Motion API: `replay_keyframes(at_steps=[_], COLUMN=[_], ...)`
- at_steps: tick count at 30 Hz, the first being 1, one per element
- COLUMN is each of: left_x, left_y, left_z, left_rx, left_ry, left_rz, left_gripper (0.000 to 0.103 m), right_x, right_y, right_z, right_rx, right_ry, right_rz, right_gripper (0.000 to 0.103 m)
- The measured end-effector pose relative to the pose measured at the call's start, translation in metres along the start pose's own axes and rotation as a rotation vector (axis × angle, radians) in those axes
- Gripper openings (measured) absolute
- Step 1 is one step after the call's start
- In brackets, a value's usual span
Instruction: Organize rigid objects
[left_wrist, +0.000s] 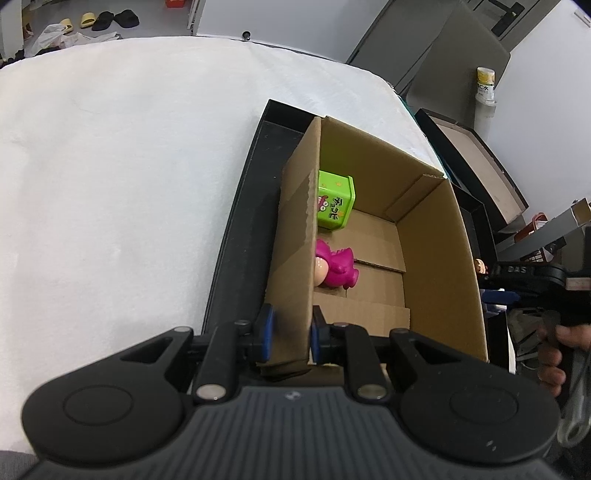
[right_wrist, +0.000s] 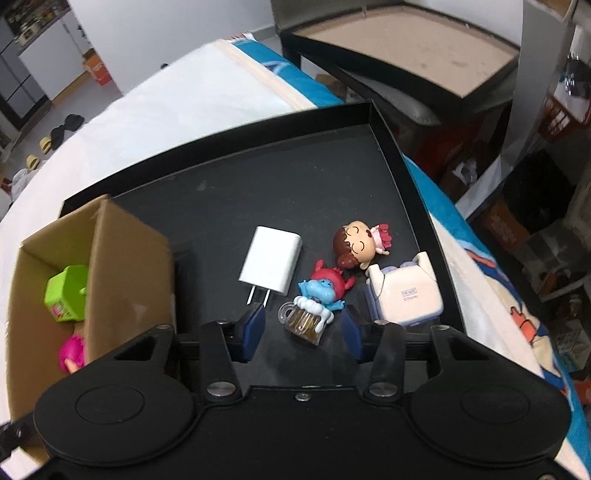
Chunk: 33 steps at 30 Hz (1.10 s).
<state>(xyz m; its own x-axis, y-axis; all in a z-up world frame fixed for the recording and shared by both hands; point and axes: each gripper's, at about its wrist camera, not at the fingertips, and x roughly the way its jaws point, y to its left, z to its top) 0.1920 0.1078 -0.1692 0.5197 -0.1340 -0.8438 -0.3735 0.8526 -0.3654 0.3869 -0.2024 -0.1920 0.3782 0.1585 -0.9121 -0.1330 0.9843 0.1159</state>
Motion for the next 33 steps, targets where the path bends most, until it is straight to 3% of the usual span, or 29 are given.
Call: replay_keyframes(at_steps=[13,15,18,33], left_x=[0.0,0.001,0.001,0.001], left_y=[0.0,-0.001,-0.001,-0.001], left_z=[0.001,0.001,0.001,0.0], left_rx=[0.022,0.023,0.024,0.021], left_ry=[0.007,0.009,0.01,0.006], left_rz=[0.003,0.005,0.004,0.008], left_gripper=[0.018,0.018,0.018,0.018], right_x=[0.036,0.037,0.037,0.007], right_y=[-0.005,-0.004,-0.002,0.008], right_z=[0.004,0.005,0.006,-0.015], right_rx=[0.067,0.067,0.057,0.041], right_ry=[0.017,0.018,0.023,0.034], right_rz=[-0.066,-0.067,-0.068,0.018], right_gripper=[0.043,0.037,0.036,0.036])
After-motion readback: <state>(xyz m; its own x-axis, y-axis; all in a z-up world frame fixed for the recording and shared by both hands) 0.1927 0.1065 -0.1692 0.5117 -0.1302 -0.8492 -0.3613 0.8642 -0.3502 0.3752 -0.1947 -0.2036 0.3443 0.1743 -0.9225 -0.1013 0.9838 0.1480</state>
